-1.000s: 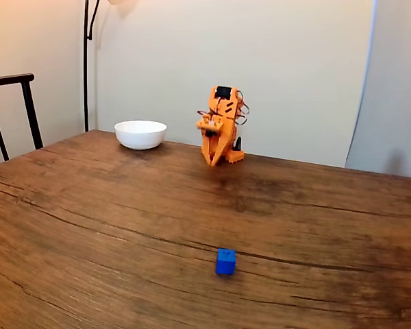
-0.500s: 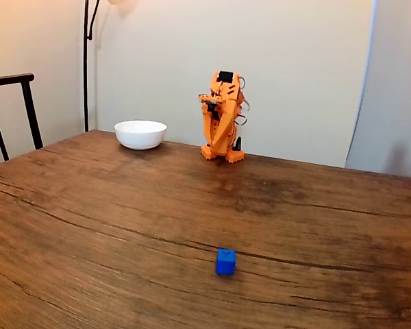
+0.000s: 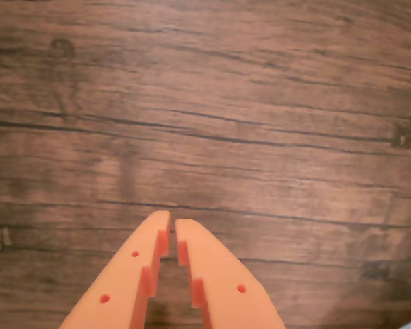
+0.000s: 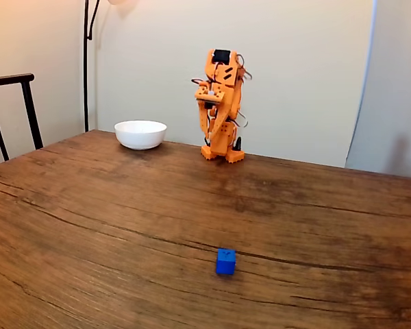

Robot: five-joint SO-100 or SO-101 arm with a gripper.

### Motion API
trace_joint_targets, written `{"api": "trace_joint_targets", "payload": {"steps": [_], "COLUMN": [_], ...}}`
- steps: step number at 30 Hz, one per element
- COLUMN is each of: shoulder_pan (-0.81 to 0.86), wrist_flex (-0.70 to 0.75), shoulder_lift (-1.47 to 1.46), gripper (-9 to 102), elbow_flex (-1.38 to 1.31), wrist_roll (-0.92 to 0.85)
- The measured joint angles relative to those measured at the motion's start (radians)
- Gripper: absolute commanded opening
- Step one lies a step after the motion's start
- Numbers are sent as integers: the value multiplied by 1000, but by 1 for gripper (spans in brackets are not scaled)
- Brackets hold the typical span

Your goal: Grasp the cube and drop it in the bowl

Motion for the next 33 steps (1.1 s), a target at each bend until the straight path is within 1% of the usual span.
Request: {"api": "trace_joint_targets", "payload": {"steps": [4,8,14,17,23,33], "shoulder_pan": [0,-6,-34,-51,-54,-104], "wrist_flex": [-71,-155,-362,-433,-453,-456], "shoulder_lift": [-144,-259,-416,-499,-672,-943], "gripper": [-1,-1,-1,-1,-1,0], "elbow_flex": [-81,-103,-107,-155,-341,-641], "wrist_roll": [17,17,14,14,15,15]}}
